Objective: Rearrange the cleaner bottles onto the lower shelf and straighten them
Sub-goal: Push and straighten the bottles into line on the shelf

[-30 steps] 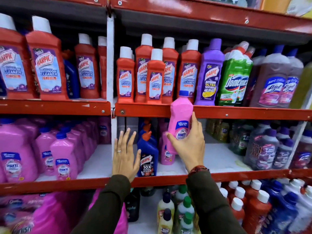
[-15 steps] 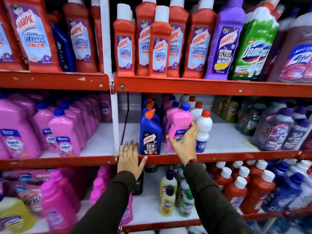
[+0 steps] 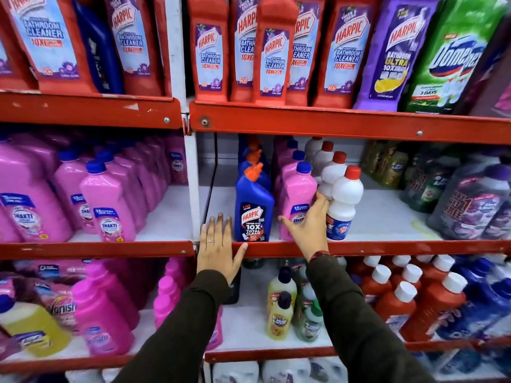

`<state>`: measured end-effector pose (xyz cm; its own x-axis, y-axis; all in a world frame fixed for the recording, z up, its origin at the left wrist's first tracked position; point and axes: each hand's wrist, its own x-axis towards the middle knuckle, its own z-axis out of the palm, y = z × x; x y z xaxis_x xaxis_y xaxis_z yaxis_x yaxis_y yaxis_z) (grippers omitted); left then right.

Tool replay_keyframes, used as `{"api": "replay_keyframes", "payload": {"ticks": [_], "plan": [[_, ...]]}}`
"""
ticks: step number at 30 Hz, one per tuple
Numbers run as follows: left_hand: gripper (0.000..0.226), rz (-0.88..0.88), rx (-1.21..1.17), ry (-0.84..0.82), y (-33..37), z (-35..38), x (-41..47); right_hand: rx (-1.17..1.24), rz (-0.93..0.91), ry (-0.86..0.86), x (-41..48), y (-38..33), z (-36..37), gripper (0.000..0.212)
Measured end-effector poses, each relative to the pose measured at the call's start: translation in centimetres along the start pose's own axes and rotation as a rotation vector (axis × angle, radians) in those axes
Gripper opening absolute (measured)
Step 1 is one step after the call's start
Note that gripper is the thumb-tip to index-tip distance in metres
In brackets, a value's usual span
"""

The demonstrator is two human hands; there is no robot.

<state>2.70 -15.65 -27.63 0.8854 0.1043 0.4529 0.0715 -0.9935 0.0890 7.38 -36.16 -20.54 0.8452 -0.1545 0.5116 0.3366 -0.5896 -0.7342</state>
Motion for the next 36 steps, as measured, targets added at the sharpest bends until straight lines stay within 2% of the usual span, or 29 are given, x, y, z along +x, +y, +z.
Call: {"api": "replay_keyframes", "payload": {"ticks": [4,7,9,11,13,15,17,20,22,26,32,34,36], "plan": [[0.086,-0.007,-0.014,-0.043,-0.3,0.4,0.2,-0.015,0.038,-0.003,-0.3,0.1,0.0,0.108],[0.093,0.020,-0.004,-0.156,-0.5,-0.3,0.4,-0.045,0.054,-0.049,-0.4,-0.3,-0.2,0.105],[0.081,-0.008,-0.085,-0.200,-0.3,-1.1,0.8,-0.071,0.084,-0.054,-1.1,-0.9,-0.5,0.100],[0.067,-0.058,-0.287,-0.157,0.1,-2.1,0.8,-0.074,0.088,0.020,-2.5,-1.6,-0.8,0.088],[0.057,-0.116,-0.569,-0.043,0.8,-2.9,0.7,0.007,0.014,0.107,-4.3,-2.5,-0.8,0.062],[0.052,-0.195,-0.931,-0.005,1.7,-3.7,0.5,0.209,0.003,0.027,-5.8,-3.8,-0.5,0.043],[0.050,-0.243,-1.269,-0.048,2.9,-4.6,0.5,0.402,0.116,-0.148,-6.5,-4.4,0.5,0.049],[0.044,-0.261,-1.539,-0.065,4.1,-5.4,1.0,0.596,0.290,-0.326,-6.5,-4.8,1.9,0.079],[0.042,-0.289,-1.593,-0.058,4.4,-5.5,1.4,0.704,0.325,-0.382,-6.2,-4.6,2.2,0.081],[0.048,-0.304,-1.631,-0.075,4.8,-5.4,1.6,0.741,0.319,-0.394,-5.9,-4.4,2.1,0.049],[0.054,-0.344,-1.574,-0.111,4.5,-4.8,1.5,0.679,0.337,-0.416,-5.7,-3.8,2.6,0.094],[0.055,-0.354,-1.511,-0.115,4.3,-4.0,1.6,0.647,0.321,-0.417,-5.6,-2.9,3.0,0.094],[0.059,-0.378,-1.397,-0.022,4.8,-3.7,1.1,0.643,0.338,-0.337,-6.0,-2.6,2.3,0.084]]}}
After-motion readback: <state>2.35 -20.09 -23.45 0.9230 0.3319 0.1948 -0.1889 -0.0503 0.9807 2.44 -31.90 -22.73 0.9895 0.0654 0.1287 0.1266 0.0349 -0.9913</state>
